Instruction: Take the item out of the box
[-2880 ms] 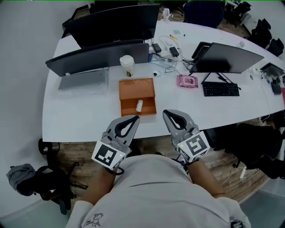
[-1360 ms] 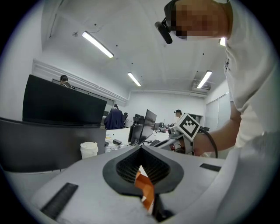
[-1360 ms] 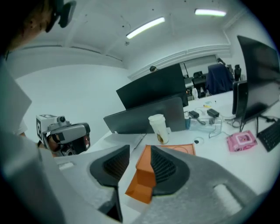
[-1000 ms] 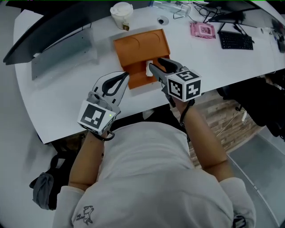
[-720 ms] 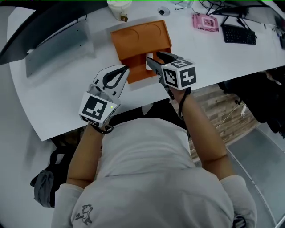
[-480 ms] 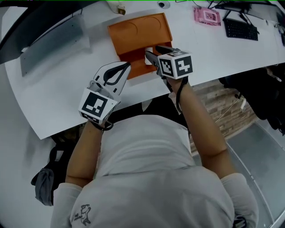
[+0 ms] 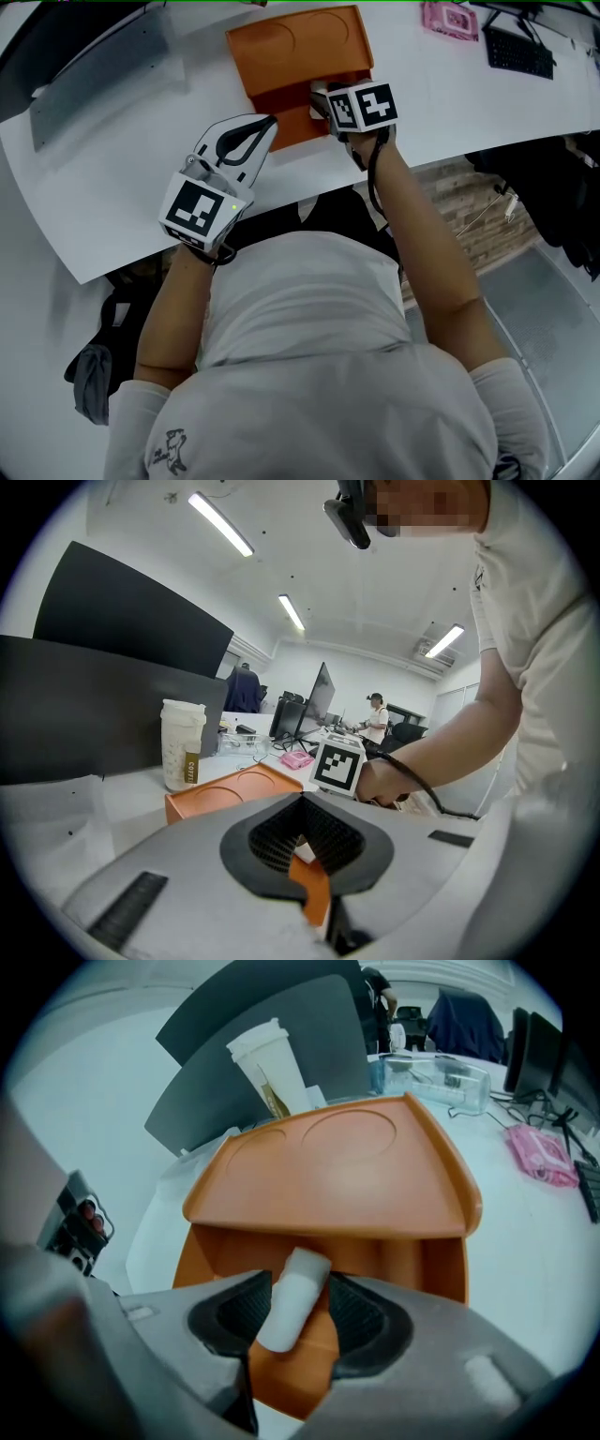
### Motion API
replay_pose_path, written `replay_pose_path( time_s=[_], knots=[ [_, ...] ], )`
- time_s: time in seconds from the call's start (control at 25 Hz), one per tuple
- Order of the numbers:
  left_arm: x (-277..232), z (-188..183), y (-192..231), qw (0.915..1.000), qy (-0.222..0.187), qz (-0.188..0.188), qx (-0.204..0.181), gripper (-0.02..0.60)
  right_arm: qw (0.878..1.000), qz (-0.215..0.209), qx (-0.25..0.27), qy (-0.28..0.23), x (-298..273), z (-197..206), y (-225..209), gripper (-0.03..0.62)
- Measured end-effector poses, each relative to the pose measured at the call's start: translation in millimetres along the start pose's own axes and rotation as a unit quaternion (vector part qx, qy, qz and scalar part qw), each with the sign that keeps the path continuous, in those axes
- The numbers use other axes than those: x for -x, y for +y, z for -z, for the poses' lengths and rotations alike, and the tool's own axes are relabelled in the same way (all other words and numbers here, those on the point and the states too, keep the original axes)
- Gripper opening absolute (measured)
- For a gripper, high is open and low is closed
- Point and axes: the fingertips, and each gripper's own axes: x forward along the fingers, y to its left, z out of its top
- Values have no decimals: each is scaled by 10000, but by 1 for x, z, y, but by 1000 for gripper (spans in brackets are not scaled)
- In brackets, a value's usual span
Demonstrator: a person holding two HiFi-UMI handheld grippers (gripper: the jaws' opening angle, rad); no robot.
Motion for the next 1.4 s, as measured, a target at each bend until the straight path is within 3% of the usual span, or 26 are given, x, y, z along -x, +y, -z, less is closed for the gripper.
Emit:
replay_pose_path(
  time_s=[0.32,0.64,0.96,1.4],
  knots=[
    [5,3,4,9998,-37,-27,192,-2,9994,97,141,295,-13,6,0,158],
    [15,7,3,9997,-88,-139,186,-2,9995,50,132,265,-13,7,3,132],
    [23,-4,-11,9996,-169,-161,144,-2,9998,26,152,-80,18,2,17,130],
    [52,-70,-47,9972,-662,-188,-287,-2,9945,84,547,-890,96,-15,45,130]
  ],
)
